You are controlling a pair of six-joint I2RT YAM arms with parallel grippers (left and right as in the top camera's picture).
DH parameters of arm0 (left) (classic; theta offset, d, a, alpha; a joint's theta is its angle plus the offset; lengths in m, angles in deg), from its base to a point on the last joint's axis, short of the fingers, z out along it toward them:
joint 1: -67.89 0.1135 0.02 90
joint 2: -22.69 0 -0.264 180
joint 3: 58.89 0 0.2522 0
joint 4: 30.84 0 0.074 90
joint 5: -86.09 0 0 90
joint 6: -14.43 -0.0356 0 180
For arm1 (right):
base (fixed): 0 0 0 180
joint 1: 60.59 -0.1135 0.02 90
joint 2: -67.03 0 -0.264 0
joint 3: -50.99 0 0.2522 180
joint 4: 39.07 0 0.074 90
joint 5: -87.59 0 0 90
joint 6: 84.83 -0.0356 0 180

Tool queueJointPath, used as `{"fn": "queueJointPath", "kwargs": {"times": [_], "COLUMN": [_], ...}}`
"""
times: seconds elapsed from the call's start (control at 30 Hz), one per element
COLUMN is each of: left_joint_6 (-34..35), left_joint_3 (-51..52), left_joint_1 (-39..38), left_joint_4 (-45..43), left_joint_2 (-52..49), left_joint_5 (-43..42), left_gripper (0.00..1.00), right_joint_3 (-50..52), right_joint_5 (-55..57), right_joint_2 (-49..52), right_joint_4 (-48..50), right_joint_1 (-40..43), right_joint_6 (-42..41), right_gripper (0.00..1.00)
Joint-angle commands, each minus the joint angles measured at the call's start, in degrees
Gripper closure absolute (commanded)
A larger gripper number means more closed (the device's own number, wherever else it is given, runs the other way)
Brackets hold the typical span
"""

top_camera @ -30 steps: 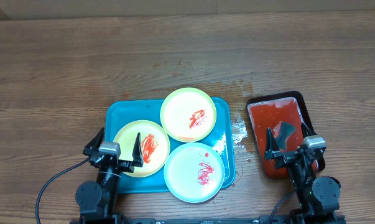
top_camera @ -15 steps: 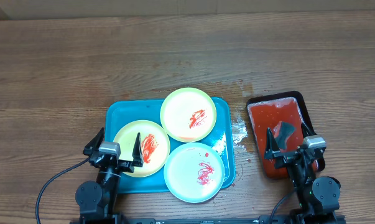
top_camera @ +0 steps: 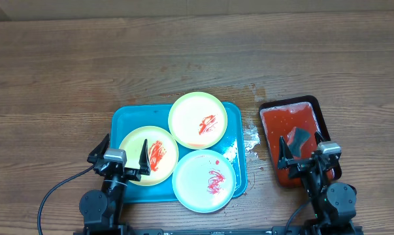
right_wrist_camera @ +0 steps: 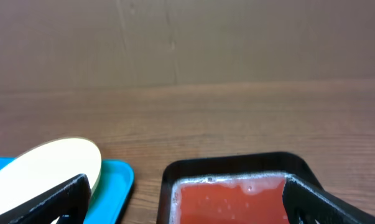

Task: Clean dirty plates on tray and stack at the side
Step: 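Move the right gripper over the black tray toward the sponge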

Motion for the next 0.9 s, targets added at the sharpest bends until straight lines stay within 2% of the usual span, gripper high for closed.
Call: {"fn": "queueJointPath", "kwargs": {"times": [0.0,0.2,0.37,0.63,0.87], "left_joint_6": [0.13,0.11,0.11,0.13,0.11], "left_joint_3": [0.2,0.2,0.2,0.2,0.2], "left_joint_1": [0.37,0.37,0.37,0.37,0.37], "left_joint_4": [-0.02,-0.02,-0.02,0.0,-0.02], "left_joint_2": [0.46,0.46,0.46,0.46,0.46], "left_joint_5": [0.15,0.15,0.15,0.15,0.15], "left_gripper": [0.0,0.0,0.0,0.01,0.0], "right_joint_3": [-6.21,-15.78,-28.17,-53.35,-71.49], "right_joint_5": [-0.35,-0.42,-2.91,-13.25,-18.84], "right_joint_2": [2.21,13.07,27.67,53.92,72.43], "right_joint_4": [-3.65,-6.27,-11.72,-30.71,-51.41], "right_joint_1": [-0.22,-0.22,-0.22,-0.24,-0.22], "right_joint_6": [-0.44,-0.46,-0.48,-0.5,-7.74], "right_gripper": [0.0,0.0,0.0,0.0,0.0]}}
